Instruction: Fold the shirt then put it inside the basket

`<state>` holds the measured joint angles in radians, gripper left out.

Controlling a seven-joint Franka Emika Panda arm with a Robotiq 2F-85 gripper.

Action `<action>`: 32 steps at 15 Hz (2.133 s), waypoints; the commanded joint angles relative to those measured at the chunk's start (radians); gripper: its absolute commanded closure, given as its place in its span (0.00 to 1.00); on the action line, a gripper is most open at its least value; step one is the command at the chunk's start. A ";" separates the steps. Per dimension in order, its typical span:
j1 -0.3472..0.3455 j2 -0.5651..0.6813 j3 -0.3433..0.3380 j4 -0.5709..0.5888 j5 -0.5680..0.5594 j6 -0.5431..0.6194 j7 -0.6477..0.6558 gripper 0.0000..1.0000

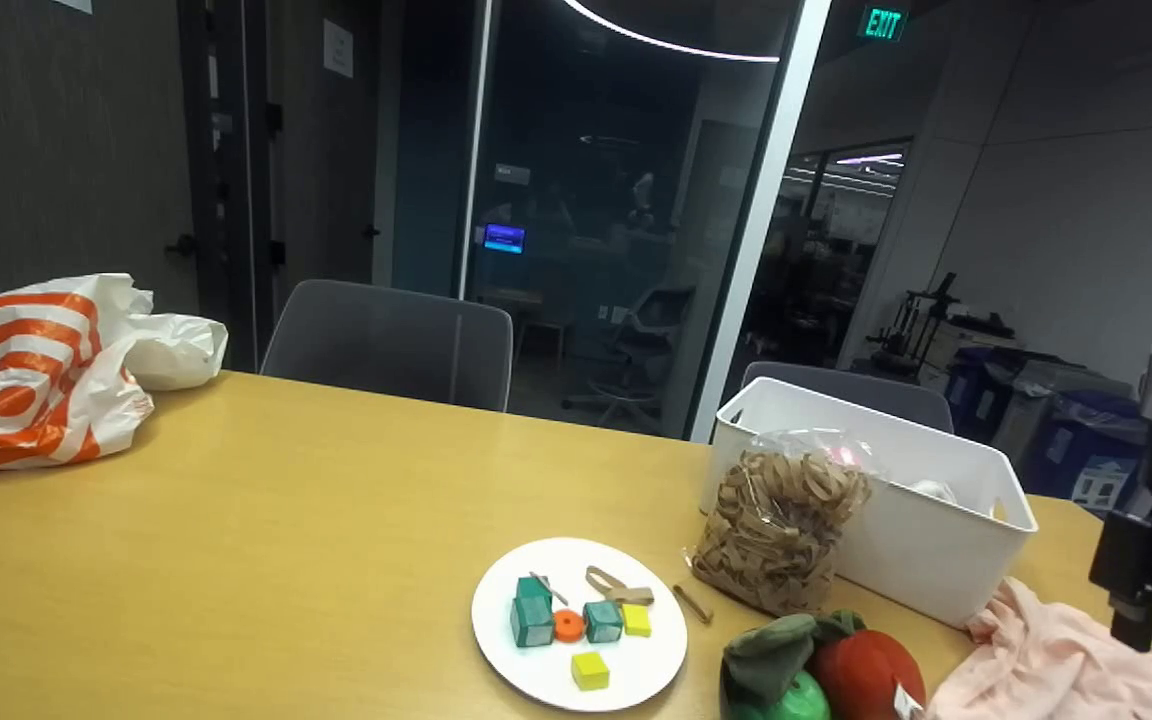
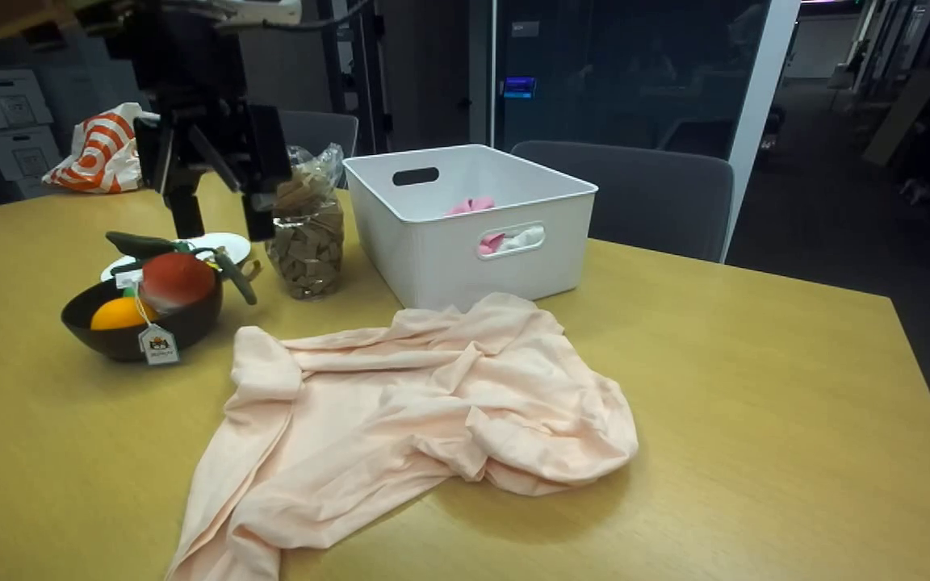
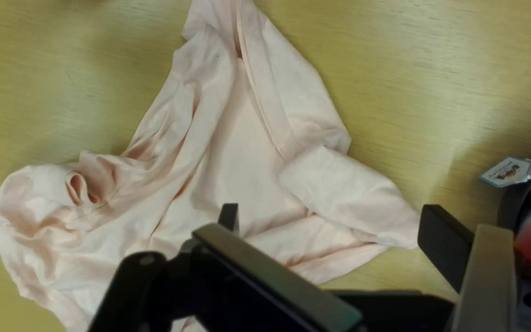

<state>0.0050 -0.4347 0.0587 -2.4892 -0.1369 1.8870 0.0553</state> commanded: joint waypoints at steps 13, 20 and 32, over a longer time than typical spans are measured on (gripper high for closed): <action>0.040 0.312 -0.035 -0.136 0.016 0.481 -0.191 0.00; 0.036 0.383 -0.064 -0.130 0.127 0.527 -0.346 0.51; 0.022 0.252 -0.112 -0.098 0.454 0.211 -0.814 0.85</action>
<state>0.0331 -0.0829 -0.0246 -2.5982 0.2263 2.2405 -0.5927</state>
